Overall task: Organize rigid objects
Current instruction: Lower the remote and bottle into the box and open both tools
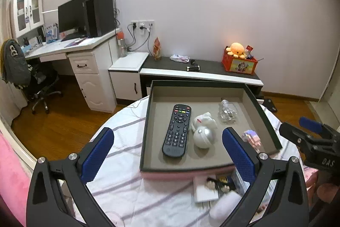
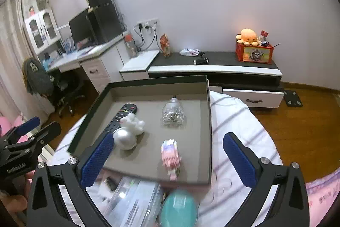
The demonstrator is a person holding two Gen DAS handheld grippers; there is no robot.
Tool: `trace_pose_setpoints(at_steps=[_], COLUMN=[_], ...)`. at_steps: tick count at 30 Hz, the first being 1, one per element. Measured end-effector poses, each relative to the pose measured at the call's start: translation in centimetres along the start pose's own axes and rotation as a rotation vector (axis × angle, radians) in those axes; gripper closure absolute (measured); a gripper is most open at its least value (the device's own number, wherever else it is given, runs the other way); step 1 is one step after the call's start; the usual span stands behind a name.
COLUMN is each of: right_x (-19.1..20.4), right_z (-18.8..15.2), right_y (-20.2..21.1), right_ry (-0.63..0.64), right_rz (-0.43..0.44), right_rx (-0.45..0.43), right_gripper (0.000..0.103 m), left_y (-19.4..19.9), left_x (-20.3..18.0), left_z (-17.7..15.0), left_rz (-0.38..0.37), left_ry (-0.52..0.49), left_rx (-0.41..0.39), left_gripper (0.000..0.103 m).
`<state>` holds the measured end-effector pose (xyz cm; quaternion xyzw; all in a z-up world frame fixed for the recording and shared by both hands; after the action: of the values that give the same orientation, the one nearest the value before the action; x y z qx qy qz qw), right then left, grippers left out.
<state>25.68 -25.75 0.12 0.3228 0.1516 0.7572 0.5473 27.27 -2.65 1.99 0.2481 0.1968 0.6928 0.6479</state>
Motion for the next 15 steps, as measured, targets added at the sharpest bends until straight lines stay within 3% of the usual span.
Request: trace_pose_setpoints(at_steps=[15], right_x=[5.4], right_z=[-5.5], right_y=[8.8], right_ry=[0.084], right_rz=[-0.069], right_rx=[-0.098], right_gripper=[0.0], left_y=[7.5], left_x=[1.1], left_z=[-5.3], left_rz=[0.04], left_ry=[0.025], left_rx=[-0.029], left_gripper=[0.0])
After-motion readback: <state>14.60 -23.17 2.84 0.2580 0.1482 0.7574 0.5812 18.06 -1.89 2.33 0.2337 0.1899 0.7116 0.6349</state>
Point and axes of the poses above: each gripper's, at about its wrist camera, not at the fingertips, and y roughly against the way its jaws point, x to its left, z to its top, the point moved 2 cm from there along -y, roughly the way its jaws point, and after that the axes turned 10 degrees about z, right-handed, at the moved point
